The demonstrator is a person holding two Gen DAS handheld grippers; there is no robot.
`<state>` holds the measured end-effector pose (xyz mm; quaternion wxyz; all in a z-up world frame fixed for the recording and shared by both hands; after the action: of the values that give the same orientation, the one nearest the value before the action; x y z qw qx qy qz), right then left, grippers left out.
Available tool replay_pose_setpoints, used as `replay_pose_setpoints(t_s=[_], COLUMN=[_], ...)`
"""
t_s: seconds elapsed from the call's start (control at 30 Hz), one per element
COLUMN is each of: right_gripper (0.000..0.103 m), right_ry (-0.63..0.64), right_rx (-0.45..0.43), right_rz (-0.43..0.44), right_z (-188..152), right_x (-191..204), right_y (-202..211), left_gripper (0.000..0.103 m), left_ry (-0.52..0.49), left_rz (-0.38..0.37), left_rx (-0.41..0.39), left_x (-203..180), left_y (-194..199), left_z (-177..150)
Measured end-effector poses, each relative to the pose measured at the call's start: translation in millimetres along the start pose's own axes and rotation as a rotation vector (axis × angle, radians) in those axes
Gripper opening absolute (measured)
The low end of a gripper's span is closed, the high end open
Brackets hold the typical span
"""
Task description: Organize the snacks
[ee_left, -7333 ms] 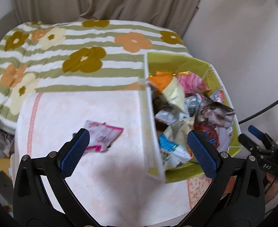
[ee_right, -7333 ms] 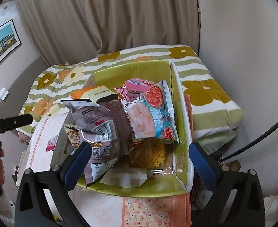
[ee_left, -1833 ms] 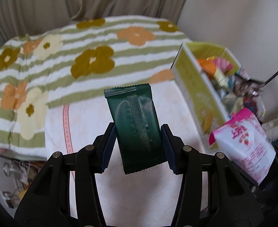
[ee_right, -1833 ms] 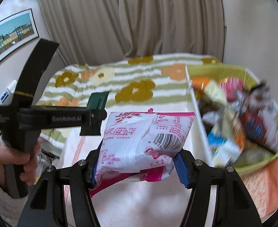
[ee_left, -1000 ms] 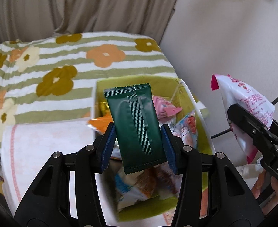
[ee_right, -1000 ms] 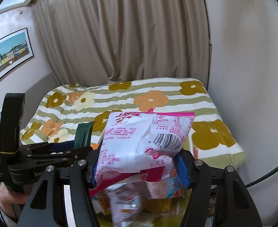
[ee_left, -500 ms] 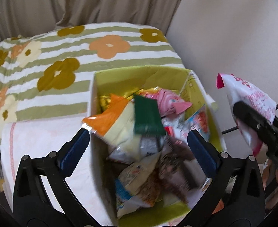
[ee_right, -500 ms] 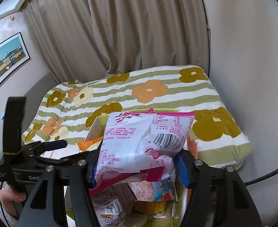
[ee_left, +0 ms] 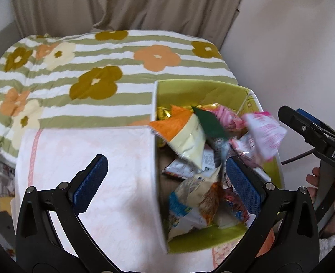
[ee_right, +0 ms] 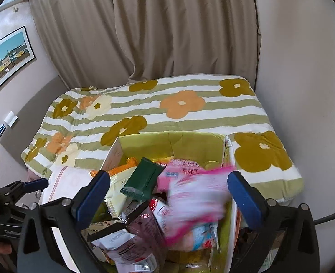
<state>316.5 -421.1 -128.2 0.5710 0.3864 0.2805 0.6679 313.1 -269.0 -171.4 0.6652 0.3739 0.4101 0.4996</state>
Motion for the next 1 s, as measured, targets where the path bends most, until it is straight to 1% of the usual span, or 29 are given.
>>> replay_pose_setpoints(t_s=[0.07, 0.17, 0.23, 0.33, 0.5, 0.6, 0.67, 0.7, 0.83, 0.93, 1.0], right_gripper=[0.103, 0.103, 0.103, 0.103, 0.103, 0.103, 0.103, 0.103, 0.103, 0.103, 0.103], right_ry=[-0.006, -0.003, -0.009, 0.0, 0.009, 0.018, 0.022, 0.028, 0.036, 0.045, 0.041], right_rx=[-0.003, -0.011, -0.019, -0.048, -0.132, -0.192, -0.228, -0.245, -0.316, -0.334, -0.333], right_rz=[0.017, 0.011, 0.01, 0.0, -0.017, -0.044, -0.061, -0.068, -0.124, -0.171, -0.186], right_z=[-5.6, -13.4, -17.5, -23.4, -30.2, -39.7, -50.1, -56.4, -84.5, -110.7, -127.6], right_x=[0.9, 3.8, 8.8, 18.7, 44.4, 65.5, 81.6, 90.6, 121.0, 139.7, 149.6], right_y=[2.4, 7.5, 16.3, 36.8, 83.4, 117.0, 139.3, 149.8, 183.8, 198.3, 201.8], left_gripper=[0.102, 0.102, 0.102, 0.102, 0.102, 0.102, 0.102, 0.102, 0.102, 0.102, 0.102], left_ry=[0.011, 0.021, 0.023, 0.022, -0.004, -0.034, -0.041, -0.043, -0.056, -0.076, -0.087], left_rz=[0.011, 0.028, 0.029, 0.03, 0.031, 0.038, 0.046, 0.052, 0.091, 0.126, 0.142], left_rx=[-0.012, -0.027, -0.039, -0.079, -0.194, -0.267, -0.299, -0.324, -0.405, -0.439, -0.45], left_x=[5.9, 14.6, 18.5, 23.7, 31.4, 39.9, 46.4, 52.1, 70.7, 83.0, 90.1], left_y=[6.2, 12.6, 20.1, 38.8, 94.6, 134.0, 155.8, 172.0, 215.3, 236.4, 246.5], left_z=[-6.1, -17.3, -24.7, -30.5, -38.8, -51.4, -60.7, -69.3, -99.3, -126.0, -144.6])
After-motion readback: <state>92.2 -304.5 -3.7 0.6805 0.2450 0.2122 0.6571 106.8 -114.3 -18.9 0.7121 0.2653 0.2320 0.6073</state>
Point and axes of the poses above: each gripper's, at about its wrist camera, not at the fingertips, and y roughly against the way its jaws point, x to its left, z to its top, the point moved 10 cm from there along -y, roughly the way its jaws point, and after that the axes turned 10 degrees about x, right-handed, at the moved point
